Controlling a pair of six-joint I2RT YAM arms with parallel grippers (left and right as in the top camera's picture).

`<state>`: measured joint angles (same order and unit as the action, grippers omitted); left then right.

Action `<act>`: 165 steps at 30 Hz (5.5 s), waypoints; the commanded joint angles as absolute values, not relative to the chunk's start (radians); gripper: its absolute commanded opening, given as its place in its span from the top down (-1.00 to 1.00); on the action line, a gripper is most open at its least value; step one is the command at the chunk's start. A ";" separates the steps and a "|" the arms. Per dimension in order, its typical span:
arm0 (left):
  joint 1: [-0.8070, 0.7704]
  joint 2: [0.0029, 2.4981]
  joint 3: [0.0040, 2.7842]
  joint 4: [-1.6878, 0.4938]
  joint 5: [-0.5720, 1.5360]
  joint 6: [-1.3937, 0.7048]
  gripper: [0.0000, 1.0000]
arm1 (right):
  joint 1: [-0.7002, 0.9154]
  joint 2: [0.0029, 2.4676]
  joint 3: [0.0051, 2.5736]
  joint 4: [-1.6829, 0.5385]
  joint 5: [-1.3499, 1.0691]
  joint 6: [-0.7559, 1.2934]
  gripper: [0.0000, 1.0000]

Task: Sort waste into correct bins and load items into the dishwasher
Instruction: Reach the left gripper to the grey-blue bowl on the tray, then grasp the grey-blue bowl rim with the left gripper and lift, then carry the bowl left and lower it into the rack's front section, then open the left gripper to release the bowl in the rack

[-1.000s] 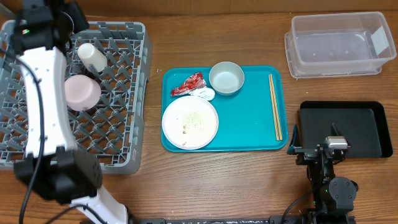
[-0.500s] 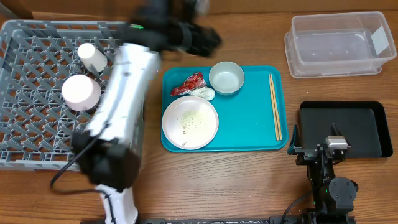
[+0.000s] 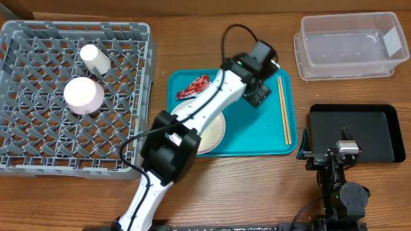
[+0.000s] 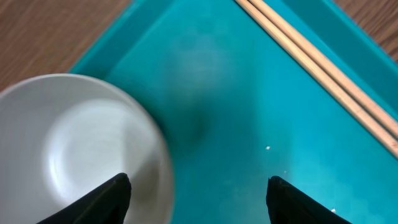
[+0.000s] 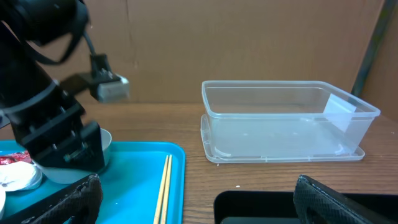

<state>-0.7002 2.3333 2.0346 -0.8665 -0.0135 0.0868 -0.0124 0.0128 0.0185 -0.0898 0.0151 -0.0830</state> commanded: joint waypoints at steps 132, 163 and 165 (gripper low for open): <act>0.890 2.019 1.490 -1.518 1.066 0.318 0.92 | -0.016 0.003 0.008 -0.084 0.024 -0.086 -0.99; 0.944 2.019 1.778 -1.588 0.808 0.037 -0.96 | -0.016 0.003 0.008 -0.084 0.024 -0.086 -0.99; 0.943 2.019 1.869 -1.654 0.786 0.038 -0.98 | -0.016 0.003 0.008 -0.084 0.024 -0.086 -0.99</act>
<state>0.9443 2.0186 1.7420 -1.6039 0.8783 0.0612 -0.0128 0.0128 0.0185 -0.0906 0.0151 -0.0822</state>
